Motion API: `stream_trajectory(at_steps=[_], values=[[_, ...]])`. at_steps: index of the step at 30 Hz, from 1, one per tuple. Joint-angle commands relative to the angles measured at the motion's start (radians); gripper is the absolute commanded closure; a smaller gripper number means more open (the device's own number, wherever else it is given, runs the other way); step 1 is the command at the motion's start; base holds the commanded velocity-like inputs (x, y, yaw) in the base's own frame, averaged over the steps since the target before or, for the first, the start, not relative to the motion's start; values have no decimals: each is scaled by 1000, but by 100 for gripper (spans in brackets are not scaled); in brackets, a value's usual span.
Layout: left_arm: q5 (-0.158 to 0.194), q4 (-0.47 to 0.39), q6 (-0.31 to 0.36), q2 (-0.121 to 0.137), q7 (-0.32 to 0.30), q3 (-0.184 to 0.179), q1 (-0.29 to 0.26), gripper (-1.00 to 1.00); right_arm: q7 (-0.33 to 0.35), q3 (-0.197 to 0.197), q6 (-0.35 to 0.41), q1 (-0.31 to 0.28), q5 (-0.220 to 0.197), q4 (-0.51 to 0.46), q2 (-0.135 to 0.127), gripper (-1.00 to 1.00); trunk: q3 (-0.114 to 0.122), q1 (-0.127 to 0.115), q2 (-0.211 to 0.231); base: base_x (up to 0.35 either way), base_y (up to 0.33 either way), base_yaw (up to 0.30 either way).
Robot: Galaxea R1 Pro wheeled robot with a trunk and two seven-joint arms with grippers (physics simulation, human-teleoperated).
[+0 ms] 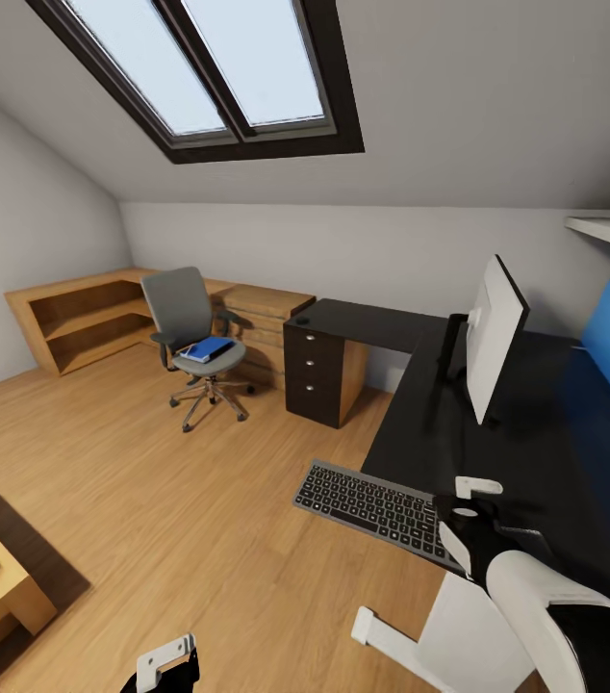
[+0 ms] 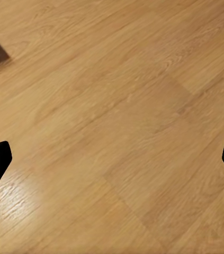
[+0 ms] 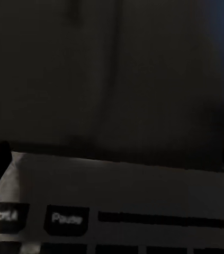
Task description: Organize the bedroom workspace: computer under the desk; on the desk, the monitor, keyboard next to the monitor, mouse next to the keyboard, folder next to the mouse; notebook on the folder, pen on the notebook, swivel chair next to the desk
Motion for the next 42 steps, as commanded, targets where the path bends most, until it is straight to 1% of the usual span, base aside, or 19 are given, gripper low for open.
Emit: stream_trajectory(at_steps=[1,3,4,5,10,11,15,19,20,24,25,29,30,32,33,36,37,40,42], values=[[11,0,-6,1,6,-4,-1,-100,-3,0,-23,0,-6,-1,0,-100,-1,0,-1,0,0,0],[11,1,-6,1,6,-4,-1,-100,-3,-2,-59,0,-6,-1,-1,-100,-1,0,-1,0,0,0],[11,1,-6,1,6,-4,-1,-100,-4,-5,-132,0,-8,-1,-1,-100,-1,0,-1,0,0,0],[11,1,-6,1,6,-4,-1,-100,-4,-5,-152,0,-8,-2,-2,-100,-1,0,-1,0,0,0],[11,2,-5,1,6,-4,-1,-100,-5,-6,-189,0,-10,-7,-2,-100,-1,0,-1,0,0,0],[11,2,-5,1,6,-4,0,-100,-4,-7,-195,0,-11,-10,-7,-100,-1,0,-1,0,0,0],[11,2,-5,1,6,-4,0,-100,-4,-19,-196,0,-12,-11,-10,-100,-1,0,-1,0,0,0],[11,2,-5,1,6,-4,-1,-100,-2,-75,-189,0,-15,-12,-31,-100,-1,0,-1,0,0,0],[11,2,-5,1,6,-4,-1,-100,-1,-112,-181,0,-16,-12,-40,-100,-1,0,-1,0,0,0],[11,3,-5,1,6,-4,-1,-100,5,-197,-147,0,-19,-13,-60,-100,-1,0,-1,0,0,0],[11,4,-5,1,6,-4,-1,-100,14,-237,-121,0,-19,-14,-72,-100,-1,0,-1,0,0,0],[11,4,-5,1,6,-4,0,-100,56,-303,-64,0,-20,-15,-97,-100,-1,0,-1,0,0,0],[11,4,-5,1,6,-4,-1,-100,85,-328,-34,0,-20,-15,-107,-100,-1,0,-1,0,0,0],[11,4,-5,1,6,-4,-1,-100,114,-349,-3,0,-20,-16,-114,-100,-1,0,-1,0,0,0],[11,4,-4,1,6,-4,-1,-100,140,-369,26,0,-20,-17,-120,-100,-1,0,-1,0,0,0],[11,4,-4,1,6,-4,-1,-100,167,-399,66,0,-21,-25,-126,-100,-1,0,-1,0,0,0],[11,4,-4,1,6,-4,0,-100,180,-421,87,0,-22,-34,-128,-100,-1,0,-1,0,0,0],[11,4,-4,1,6,-4,0,-100,191,-451,106,0,-24,-44,-130,-100,-1,0,-1,0,0,0],[11,4,-3,1,6,-4,-1,-100,196,-463,114,0,-24,-48,-131,-100,-1,0,-1,0,0,0]])
